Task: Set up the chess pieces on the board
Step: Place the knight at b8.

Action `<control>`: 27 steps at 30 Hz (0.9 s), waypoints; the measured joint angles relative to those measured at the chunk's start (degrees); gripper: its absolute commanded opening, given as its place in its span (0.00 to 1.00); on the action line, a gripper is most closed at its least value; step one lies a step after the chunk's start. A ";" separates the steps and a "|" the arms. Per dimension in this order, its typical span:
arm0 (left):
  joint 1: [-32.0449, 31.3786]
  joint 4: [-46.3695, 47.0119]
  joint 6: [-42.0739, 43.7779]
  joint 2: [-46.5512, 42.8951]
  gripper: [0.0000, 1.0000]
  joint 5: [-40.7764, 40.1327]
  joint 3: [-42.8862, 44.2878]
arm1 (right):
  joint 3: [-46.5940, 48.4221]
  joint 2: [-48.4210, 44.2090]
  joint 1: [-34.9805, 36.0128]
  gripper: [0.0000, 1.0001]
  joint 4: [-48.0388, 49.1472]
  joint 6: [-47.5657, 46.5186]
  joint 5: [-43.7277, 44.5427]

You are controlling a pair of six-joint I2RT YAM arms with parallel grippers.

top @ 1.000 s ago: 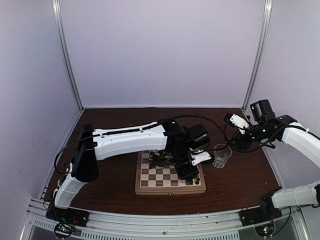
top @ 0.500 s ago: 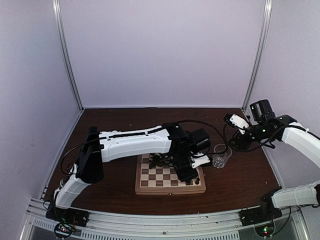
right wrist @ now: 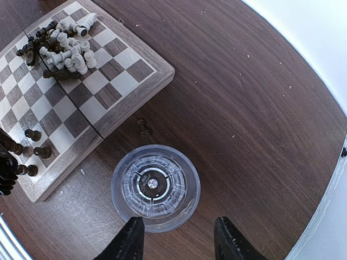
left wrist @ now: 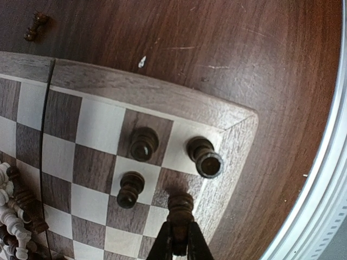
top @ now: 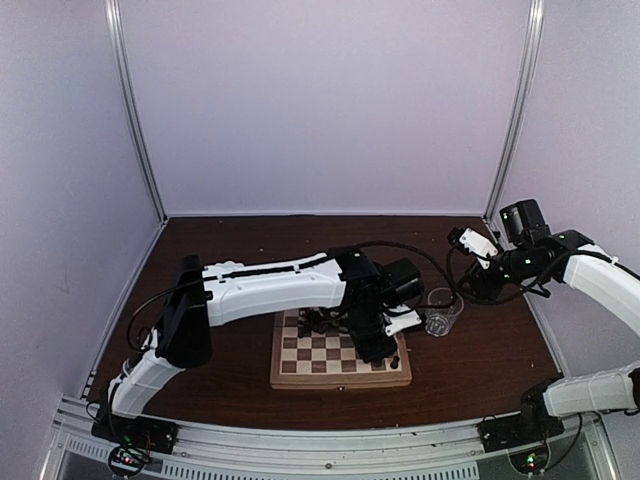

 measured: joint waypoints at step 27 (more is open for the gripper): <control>0.00 0.00 0.02 1.62 0.23 -0.17 0.74 | -0.04 0.35 0.00 0.46 -0.02 -0.07 -0.37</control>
